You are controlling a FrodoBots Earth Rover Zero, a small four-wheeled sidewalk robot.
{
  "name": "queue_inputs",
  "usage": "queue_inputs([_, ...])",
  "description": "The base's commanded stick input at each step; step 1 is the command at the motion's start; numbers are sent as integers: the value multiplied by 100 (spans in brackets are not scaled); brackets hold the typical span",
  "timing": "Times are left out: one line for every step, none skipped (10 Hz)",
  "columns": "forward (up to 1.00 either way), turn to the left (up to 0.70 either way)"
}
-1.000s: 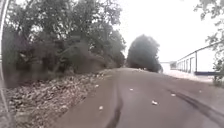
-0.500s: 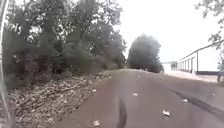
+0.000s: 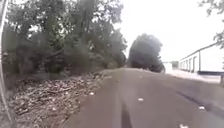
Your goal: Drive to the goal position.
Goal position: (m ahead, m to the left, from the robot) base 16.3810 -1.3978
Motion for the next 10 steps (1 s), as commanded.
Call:
queue_inputs([70,-30])
queue_inputs([70,-28])
queue_inputs([70,-16])
queue_inputs([70,-4])
queue_inputs([70,-2])
queue_inputs([70,-14])
queue_inputs([70,-22])
queue_inputs([70,-19])
queue_inputs([70,-7])
queue_inputs([70,0])
